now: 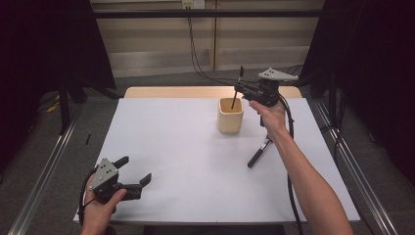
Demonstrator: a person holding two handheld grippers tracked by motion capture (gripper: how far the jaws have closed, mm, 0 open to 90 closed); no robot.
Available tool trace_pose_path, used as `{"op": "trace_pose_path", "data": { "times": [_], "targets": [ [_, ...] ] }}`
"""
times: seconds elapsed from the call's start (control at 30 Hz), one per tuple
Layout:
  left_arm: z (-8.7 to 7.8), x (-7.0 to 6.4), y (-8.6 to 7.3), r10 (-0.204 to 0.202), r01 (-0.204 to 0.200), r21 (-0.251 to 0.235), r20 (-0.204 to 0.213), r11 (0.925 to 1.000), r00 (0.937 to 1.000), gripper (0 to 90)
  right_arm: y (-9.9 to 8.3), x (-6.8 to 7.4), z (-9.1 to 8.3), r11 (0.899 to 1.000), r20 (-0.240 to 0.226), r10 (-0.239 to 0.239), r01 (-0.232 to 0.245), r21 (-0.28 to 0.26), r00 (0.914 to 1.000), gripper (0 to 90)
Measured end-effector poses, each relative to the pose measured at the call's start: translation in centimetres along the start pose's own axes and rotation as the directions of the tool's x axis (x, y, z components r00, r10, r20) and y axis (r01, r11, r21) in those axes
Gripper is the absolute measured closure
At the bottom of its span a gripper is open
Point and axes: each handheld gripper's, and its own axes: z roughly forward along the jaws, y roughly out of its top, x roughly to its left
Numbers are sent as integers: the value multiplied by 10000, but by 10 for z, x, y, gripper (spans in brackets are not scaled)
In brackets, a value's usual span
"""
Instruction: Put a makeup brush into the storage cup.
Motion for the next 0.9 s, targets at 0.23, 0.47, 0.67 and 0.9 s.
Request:
{"op": "trace_pose_path", "data": {
  "times": [0.23,0.47,0.67,0.9],
  "targets": [
    [-1,1,0,-71,71,1,-51,10000,10000,23,-9,-1,7,9997,44,19,-20,238,10000,867],
    [-1,1,1,-8,7,-35,-24,10000,10000,23,-15,0,10,9993,-26,-13,14,378,10000,867],
    [-1,0,1,92,-92,1,-4,10000,10000,23,-23,-2,14,9985,78,26,-31,542,10000,867],
    [-2,0,1,151,-152,-118,-34,9998,9999,23,-29,-2,15,9980,79,65,-69,632,9999,867]
  ]
}}
